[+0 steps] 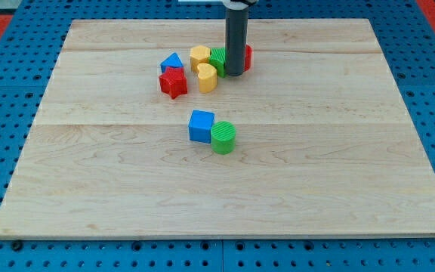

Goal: Drag the red circle to the right of the green star

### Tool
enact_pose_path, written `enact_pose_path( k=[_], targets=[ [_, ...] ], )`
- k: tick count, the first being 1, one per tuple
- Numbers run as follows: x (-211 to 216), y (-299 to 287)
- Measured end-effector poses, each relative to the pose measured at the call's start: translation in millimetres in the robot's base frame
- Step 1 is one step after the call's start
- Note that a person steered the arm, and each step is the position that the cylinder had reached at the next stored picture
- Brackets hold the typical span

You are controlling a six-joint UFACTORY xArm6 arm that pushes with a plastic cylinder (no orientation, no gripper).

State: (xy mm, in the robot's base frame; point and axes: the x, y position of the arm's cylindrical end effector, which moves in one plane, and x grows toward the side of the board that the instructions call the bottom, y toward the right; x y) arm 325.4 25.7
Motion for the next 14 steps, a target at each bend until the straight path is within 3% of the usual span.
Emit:
enact_pose_path(
  k=[2,4,6,8,10,12,14],
  targets=[
    [1,15],
    [0,82],
    [-61,70],
    [-100,17],
    [-95,6],
    [-51,6],
    [-53,17]
  ],
)
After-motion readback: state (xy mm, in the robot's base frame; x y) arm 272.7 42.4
